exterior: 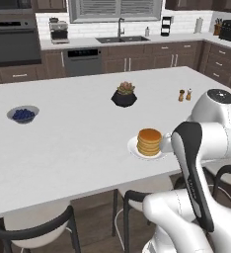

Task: Take the strawberry from the fridge and place it on top of the pancake, located on the dining counter.

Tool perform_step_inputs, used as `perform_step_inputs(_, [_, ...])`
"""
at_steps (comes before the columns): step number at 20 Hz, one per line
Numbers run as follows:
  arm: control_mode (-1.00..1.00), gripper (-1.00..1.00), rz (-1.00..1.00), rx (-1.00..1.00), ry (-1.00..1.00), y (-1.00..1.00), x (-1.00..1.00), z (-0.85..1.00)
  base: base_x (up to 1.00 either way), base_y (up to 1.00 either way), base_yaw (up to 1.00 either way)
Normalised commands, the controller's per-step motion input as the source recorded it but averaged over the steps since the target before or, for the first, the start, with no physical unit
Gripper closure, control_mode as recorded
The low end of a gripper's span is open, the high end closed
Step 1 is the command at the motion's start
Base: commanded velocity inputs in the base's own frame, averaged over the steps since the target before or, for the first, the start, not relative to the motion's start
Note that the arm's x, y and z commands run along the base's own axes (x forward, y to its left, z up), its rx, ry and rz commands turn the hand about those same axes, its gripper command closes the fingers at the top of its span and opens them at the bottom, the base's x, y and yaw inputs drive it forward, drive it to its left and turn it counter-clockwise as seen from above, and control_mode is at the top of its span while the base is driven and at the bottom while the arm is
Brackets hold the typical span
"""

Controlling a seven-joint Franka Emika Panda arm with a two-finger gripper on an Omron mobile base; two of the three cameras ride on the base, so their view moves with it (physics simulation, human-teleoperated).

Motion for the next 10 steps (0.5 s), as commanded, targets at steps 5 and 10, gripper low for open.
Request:
perform_step_inputs(5, [-1.00, 1.00, 0.00, 0.00, 0.06, 0.00, 0.78, 0.30, 0.00, 0.00, 0.00])
perform_step_inputs(10, [-1.00, 1.00, 0.00, 0.00, 0.01, -0.04, 0.91, 0.10, 0.00, 0.00, 0.00])
